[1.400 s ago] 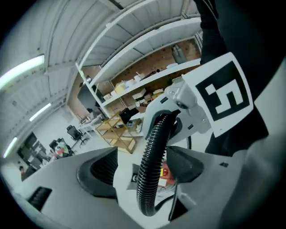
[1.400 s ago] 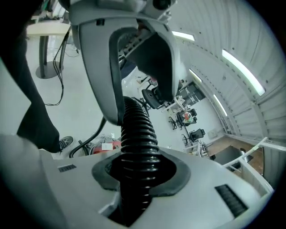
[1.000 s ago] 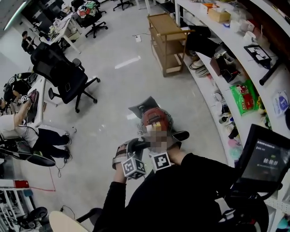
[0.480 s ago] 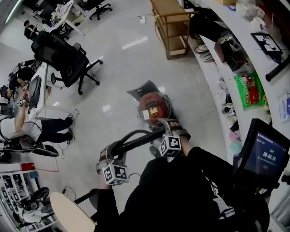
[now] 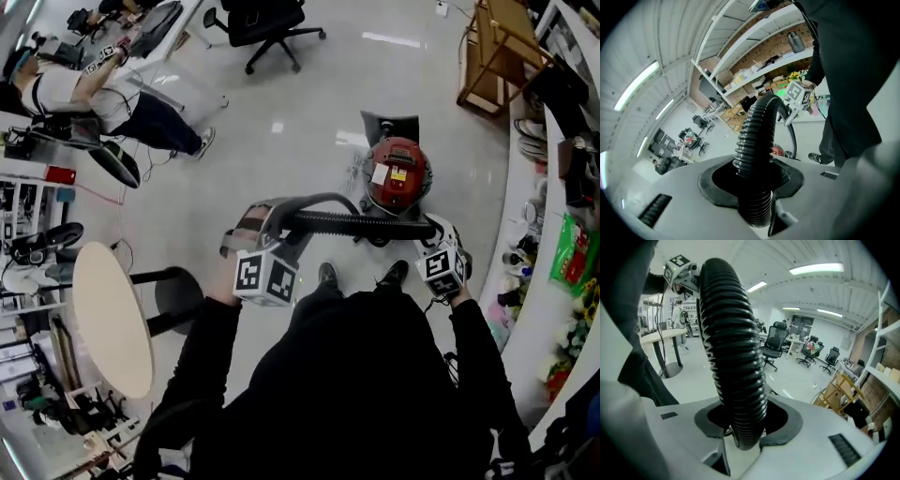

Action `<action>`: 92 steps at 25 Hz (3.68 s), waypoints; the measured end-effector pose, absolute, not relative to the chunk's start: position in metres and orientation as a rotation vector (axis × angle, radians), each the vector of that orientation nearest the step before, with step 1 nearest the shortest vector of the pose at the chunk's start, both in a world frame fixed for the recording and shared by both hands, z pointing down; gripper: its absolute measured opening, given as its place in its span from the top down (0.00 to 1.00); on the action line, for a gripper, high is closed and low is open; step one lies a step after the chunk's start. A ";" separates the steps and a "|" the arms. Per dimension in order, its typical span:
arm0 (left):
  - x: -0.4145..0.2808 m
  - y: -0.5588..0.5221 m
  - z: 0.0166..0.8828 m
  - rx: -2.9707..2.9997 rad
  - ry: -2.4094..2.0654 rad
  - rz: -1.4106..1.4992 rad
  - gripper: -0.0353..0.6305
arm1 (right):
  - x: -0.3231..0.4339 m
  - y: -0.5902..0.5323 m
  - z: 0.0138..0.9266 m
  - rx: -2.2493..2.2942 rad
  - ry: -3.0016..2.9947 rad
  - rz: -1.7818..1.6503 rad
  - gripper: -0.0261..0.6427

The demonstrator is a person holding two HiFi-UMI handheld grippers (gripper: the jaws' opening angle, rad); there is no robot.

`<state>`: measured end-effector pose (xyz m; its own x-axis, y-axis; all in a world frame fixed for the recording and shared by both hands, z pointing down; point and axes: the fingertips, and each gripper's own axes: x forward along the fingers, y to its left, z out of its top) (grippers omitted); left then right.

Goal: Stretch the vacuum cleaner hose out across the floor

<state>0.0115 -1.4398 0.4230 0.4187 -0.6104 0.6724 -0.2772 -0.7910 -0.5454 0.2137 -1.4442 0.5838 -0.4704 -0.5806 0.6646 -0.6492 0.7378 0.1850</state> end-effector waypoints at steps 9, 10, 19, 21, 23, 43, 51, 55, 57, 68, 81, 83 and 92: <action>-0.138 -1.457 0.500 -2.550 0.943 -1.164 0.71 | 0.125 -1.439 0.476 1.083 -1.888 -0.179 0.71; -0.149 -1.455 0.511 -2.563 0.963 -1.171 0.70 | 0.116 -1.435 0.465 1.080 -1.839 -0.243 0.71; -0.204 -1.401 0.452 -2.630 1.227 -0.945 0.55 | 0.065 -1.432 0.392 1.018 -1.611 -0.536 0.72; -0.180 -1.392 0.408 -2.612 1.227 -0.791 0.55 | 0.068 -1.435 0.374 1.035 -1.625 -0.555 0.72; -0.142 -1.391 0.385 -2.521 1.162 -0.737 0.53 | 0.068 -1.432 0.354 1.039 -1.656 -0.577 0.72; 0.049 -1.263 0.356 -2.039 0.949 -0.872 0.48 | 0.151 -1.235 0.295 0.715 -2.066 -0.792 0.73; 0.052 -1.264 0.424 -2.220 0.838 -0.999 0.46 | 0.154 -1.212 0.289 0.665 -2.034 -0.817 0.73; 0.021 -1.252 0.414 -2.425 0.963 -0.929 0.66 | 0.142 -1.215 0.293 0.594 -2.079 -0.836 0.73; -0.004 -1.237 0.396 -2.477 1.013 -0.866 0.67 | 0.128 -1.219 0.292 0.545 -2.150 -0.862 0.73; -0.155 -1.137 0.298 -2.596 1.162 -0.531 0.67 | -0.048 -1.255 0.258 0.478 -2.229 -1.072 0.73; -0.342 -1.008 0.313 -3.078 1.583 0.593 0.66 | -0.408 -1.222 0.312 0.444 -2.152 -1.188 0.72; -0.368 -0.991 0.332 -3.123 1.672 0.758 0.66 | -0.433 -1.205 0.361 0.344 -2.124 -1.112 0.71; -0.438 -0.954 0.434 -3.104 2.167 1.352 0.66 | -0.343 -1.177 0.491 0.313 -1.883 -0.866 0.40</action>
